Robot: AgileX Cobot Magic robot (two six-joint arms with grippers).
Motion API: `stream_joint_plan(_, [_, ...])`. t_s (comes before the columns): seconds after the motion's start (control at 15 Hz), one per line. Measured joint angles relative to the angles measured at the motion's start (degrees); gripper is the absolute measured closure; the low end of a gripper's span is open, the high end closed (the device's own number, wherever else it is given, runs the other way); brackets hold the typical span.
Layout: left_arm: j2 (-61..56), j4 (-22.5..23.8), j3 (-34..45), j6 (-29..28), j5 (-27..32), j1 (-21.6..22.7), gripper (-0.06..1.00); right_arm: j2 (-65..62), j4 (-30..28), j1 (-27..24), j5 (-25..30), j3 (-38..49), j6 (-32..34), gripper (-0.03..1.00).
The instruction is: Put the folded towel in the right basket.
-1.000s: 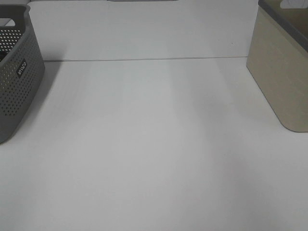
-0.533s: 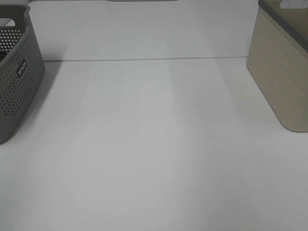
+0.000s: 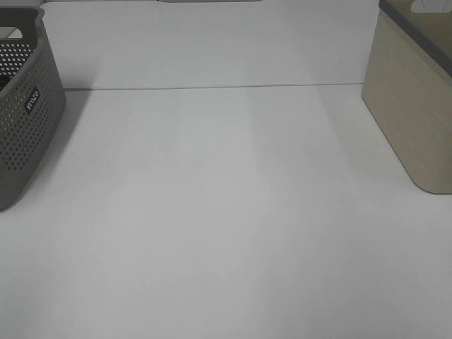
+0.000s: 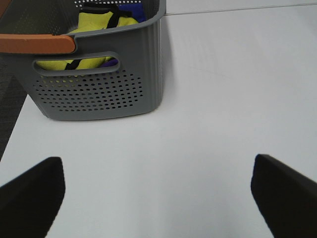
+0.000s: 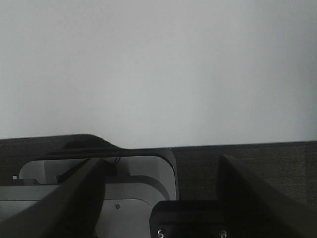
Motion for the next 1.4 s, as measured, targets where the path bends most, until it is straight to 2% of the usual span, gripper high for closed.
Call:
stream_joint_plan(0.13, [0.0,0.0,0.0,0.0,0.0,0.0,-0.03,-13.3,0.0,0.0,-2.0,10.0,0.0,0.35])
stream_joint_plan(0.27, [0.0,0.0,0.0,0.0,0.0,0.0,-0.03,-24.1,-0.2,0.0,-4.4,13.8,-0.4,0.35])
stream_joint_plan(0.47, [0.0,0.0,0.0,0.0,0.0,0.0,-0.03,-39.2,-0.7,0.0,-6.8,15.5,-1.5,0.35])
stream_joint_plan(0.73, [0.0,0.0,0.0,0.0,0.0,0.0,-0.03,-52.9,-0.7,0.0,-7.1,15.5,-2.3,0.35])
stream_joint_plan(1.4, [0.0,0.0,0.0,0.0,0.0,0.0,-0.03,-54.5,-1.5,0.0,-8.2,16.4,-2.6,0.35])
